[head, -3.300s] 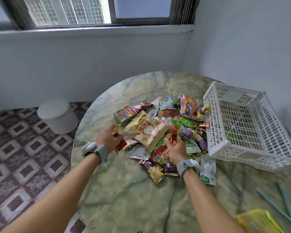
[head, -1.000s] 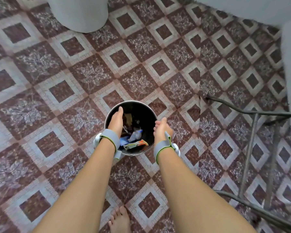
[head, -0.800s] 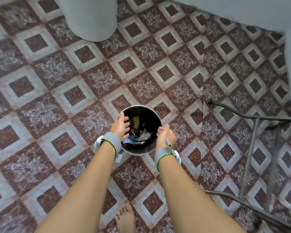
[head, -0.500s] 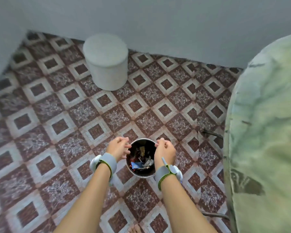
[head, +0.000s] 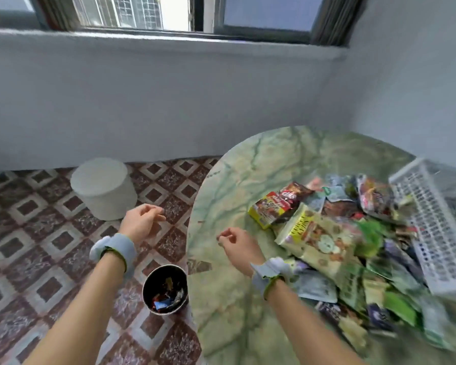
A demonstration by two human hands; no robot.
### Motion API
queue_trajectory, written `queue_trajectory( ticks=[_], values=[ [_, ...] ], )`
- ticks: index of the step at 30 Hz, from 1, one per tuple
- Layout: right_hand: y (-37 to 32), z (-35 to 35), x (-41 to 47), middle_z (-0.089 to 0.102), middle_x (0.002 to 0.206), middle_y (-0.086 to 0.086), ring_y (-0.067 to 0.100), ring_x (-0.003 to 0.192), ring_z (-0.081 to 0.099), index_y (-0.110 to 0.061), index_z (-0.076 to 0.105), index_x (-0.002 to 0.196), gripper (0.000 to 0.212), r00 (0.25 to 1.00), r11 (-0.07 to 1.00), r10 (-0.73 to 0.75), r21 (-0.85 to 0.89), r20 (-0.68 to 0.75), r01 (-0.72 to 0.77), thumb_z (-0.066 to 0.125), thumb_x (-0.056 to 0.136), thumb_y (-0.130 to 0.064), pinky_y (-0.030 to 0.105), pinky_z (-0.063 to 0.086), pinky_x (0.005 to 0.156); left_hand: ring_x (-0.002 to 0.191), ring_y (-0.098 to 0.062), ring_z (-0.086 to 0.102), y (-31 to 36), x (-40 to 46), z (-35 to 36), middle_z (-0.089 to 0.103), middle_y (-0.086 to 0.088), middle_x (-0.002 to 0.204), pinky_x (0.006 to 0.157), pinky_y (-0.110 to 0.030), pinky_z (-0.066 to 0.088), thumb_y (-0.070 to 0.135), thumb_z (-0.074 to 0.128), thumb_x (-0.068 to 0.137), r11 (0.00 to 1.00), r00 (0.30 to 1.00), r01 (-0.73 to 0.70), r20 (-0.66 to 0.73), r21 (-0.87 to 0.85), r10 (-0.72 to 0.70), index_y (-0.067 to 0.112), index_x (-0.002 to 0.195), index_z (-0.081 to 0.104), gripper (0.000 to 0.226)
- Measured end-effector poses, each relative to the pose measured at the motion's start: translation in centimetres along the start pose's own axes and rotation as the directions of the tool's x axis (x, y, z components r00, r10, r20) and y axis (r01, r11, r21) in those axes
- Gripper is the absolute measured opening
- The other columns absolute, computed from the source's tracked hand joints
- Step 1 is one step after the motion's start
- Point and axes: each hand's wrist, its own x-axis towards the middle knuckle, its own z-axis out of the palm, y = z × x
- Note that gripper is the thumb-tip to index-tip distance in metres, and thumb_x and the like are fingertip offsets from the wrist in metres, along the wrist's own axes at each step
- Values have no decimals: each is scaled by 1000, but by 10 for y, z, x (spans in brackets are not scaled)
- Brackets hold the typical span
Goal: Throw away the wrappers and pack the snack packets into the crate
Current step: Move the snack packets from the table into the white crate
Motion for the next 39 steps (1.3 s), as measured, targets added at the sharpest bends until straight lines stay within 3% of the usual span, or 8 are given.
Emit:
queue_trajectory(
  ticks=[6, 11, 19, 22, 25, 30, 35, 39],
  values=[
    [104, -160, -43, 67, 82, 2, 23, 84, 64, -17, 67, 90, 16, 996, 992, 39, -119, -79, -48, 54, 90, -26, 34, 52, 76, 60, -21, 59, 36, -84, 142, 66, -11, 87, 51, -26, 45, 17, 53, 97, 989, 977, -38, 213, 143, 7, 9, 91, 61, 13],
    [203, -272, -79, 66, 88, 11, 28, 84, 62, -9, 61, 88, 20, 979, 981, 124, -127, -160, -145, 50, 94, -24, 31, 44, 66, 62, -20, 60, 41, -131, 279, 65, -9, 85, 52, -26, 47, 20, 54, 96, 948, 943, -35, 326, 316, -74, 9, 98, 60, 12],
    [297, -337, -97, 65, 88, 4, 24, 82, 58, -14, 63, 92, 18, 954, 965, 212, -109, -212, -238, 50, 95, -26, 29, 44, 69, 74, -36, 68, 8, -163, 396, 59, -23, 94, 61, -43, 60, 27, 66, 88, 913, 896, 395, 175, 106, -408, 5, 136, 32, 64],
    [312, -336, -94, 67, 90, 5, 21, 78, 55, -16, 65, 95, 17, 946, 963, 216, -105, -241, -247, 51, 94, -27, 26, 41, 67, 82, -38, 67, 1, -162, 414, 55, -21, 108, 62, -47, 61, 30, 76, 79, 889, 886, 457, 94, -19, -454, 9, 148, 18, 92],
    [322, -330, -83, 64, 95, 3, 22, 83, 57, -19, 60, 96, 11, 939, 963, 198, -122, -280, -240, 51, 93, -25, 30, 47, 70, 103, -35, 59, 4, -161, 427, 51, -19, 120, 76, -46, 59, 29, 77, 80, 876, 881, 472, 86, -96, -465, 10, 137, 37, 73],
    [316, -323, -51, 57, 110, 11, 31, 95, 60, -17, 59, 107, 22, 916, 960, 161, -156, -368, -232, 55, 86, -20, 35, 50, 79, 60, -25, 52, 5, -153, 430, 58, -14, 64, 51, -31, 47, 22, 70, 86, 861, 865, 495, 160, -117, -476, 1, 92, 55, 26],
    [288, -336, 20, 53, 110, 17, 35, 99, 55, -15, 55, 116, 29, 879, 956, 118, -188, -462, -227, 56, 87, -20, 36, 45, 77, 68, -31, 57, 15, -116, 415, 59, -18, 90, 52, -34, 47, 5, 70, 81, 897, 918, 395, 101, -198, -383, -3, 119, 50, 43],
    [269, -346, 84, 50, 119, 21, 38, 108, 51, -11, 51, 121, 40, 846, 941, 77, -244, -527, -237, 61, 86, -25, 39, 44, 84, 84, -38, 67, 28, -91, 397, 64, -23, 114, 64, -41, 55, -3, 65, 75, 918, 939, 323, 197, -230, -281, 5, 129, 46, 58]
  ],
)
